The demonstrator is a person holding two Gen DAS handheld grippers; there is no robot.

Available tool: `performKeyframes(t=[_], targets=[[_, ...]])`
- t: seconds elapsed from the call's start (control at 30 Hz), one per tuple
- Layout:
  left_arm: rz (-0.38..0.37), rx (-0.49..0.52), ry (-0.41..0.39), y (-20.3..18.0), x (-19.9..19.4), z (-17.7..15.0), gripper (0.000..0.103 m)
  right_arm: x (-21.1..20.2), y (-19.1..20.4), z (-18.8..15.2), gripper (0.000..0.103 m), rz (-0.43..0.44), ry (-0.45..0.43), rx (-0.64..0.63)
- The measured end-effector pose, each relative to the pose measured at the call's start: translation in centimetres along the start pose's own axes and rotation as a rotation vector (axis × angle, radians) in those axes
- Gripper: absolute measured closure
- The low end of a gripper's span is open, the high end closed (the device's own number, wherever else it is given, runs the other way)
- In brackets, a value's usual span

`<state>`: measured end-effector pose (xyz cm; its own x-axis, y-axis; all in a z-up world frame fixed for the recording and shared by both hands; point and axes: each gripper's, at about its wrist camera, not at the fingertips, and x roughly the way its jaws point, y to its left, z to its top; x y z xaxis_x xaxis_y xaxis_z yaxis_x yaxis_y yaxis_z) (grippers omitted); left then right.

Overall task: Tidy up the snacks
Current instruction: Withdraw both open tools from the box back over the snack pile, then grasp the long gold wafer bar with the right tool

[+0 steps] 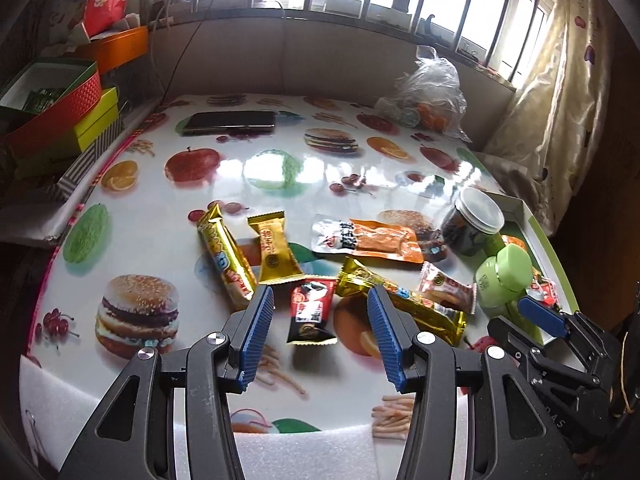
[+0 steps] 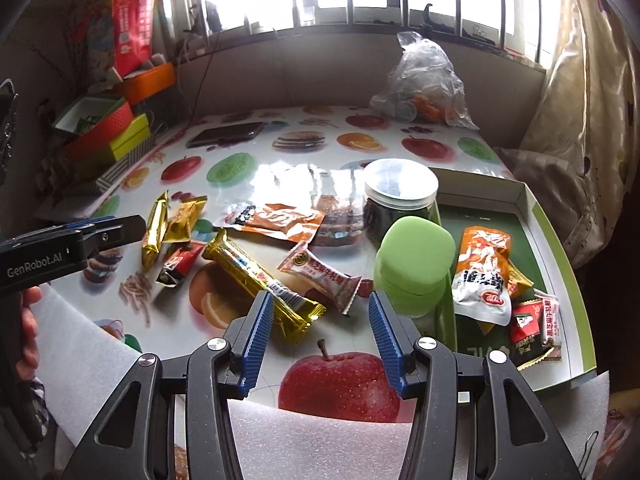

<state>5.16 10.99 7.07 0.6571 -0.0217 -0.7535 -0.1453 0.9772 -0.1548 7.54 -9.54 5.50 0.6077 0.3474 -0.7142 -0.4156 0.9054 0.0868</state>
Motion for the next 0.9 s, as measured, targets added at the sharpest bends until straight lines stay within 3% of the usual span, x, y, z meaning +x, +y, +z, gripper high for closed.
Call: performKeyframes(t=[0.33, 0.9], targets=[[0.058, -0.072, 0.034, 4.1, 1.0, -1.0, 0.053, 2.9, 2.5, 0.3, 0.054, 0.043, 0.052, -0.067], [0.056, -0.117, 0.076, 7.0, 2.6, -1.4, 0.053, 8.8, 5.7, 1.3, 0.054, 0.063, 0.144, -0.192]])
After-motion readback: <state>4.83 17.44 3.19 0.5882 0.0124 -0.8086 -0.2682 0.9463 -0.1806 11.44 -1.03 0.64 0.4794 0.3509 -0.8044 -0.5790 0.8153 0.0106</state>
